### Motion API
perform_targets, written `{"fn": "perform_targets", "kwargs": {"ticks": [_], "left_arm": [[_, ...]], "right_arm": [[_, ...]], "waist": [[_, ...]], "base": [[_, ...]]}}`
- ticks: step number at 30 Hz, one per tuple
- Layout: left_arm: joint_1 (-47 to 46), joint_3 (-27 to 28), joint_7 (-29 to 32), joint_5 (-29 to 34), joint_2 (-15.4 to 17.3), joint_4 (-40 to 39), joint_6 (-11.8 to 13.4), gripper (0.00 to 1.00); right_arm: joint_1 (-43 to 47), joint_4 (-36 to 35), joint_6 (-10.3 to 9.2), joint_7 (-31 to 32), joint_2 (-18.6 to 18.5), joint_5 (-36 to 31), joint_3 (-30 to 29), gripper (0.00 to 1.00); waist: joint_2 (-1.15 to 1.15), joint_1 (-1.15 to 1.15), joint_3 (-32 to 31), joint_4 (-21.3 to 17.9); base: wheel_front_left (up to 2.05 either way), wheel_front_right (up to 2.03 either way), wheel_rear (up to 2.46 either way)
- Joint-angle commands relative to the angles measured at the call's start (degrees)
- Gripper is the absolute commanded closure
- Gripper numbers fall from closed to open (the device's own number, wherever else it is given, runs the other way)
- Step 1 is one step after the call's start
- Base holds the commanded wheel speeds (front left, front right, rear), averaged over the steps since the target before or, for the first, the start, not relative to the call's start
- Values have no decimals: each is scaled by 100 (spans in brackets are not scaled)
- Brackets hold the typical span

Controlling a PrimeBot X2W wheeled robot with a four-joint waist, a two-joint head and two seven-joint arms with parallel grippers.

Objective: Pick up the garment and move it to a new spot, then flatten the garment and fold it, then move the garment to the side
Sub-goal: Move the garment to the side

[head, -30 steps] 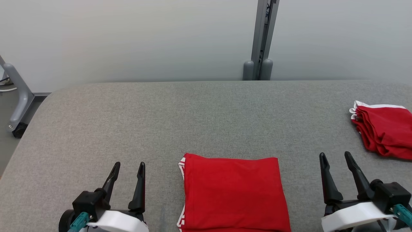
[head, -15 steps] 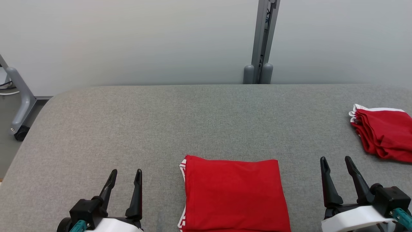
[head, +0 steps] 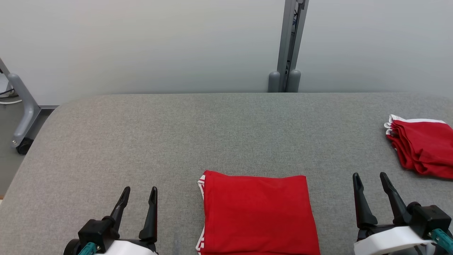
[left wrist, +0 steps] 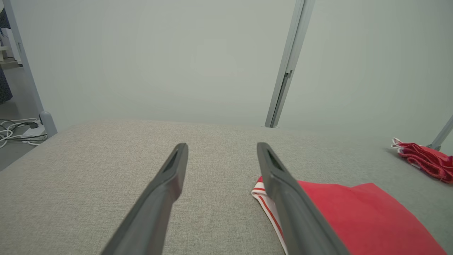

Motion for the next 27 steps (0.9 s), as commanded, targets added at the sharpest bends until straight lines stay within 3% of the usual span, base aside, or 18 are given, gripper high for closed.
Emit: {"fn": "perform_targets", "kwargs": {"ticks": [1, 10, 15, 21, 27], "left_arm": [[43, 41, -25, 37, -2, 19, -28, 0], [0, 75, -25, 100, -60, 76, -82, 0], [-44, 87, -25, 143, -110, 91, -106, 0], [-85, 104, -25, 174, -205, 126, -149, 0], [-195, 163, -25, 226, -296, 162, -208, 0]], "right_arm": [[-58, 6, 3, -21, -24, -23, -21, 0], [-145, 100, 3, 441, -25, 29, 31, 0], [-328, 152, 3, 1399, -129, -129, -12, 0], [-482, 208, 3, 2799, -531, 614, 256, 0], [-605, 310, 3, 3681, -855, 1434, 527, 0]], "waist": [[0, 0, 0, 3], [0, 0, 29, 43], [0, 0, 84, 110], [0, 0, 190, 256], [0, 0, 407, 460]], "base": [[0, 0, 0], [0, 0, 0], [0, 0, 0], [0, 0, 0], [0, 0, 0]]}}
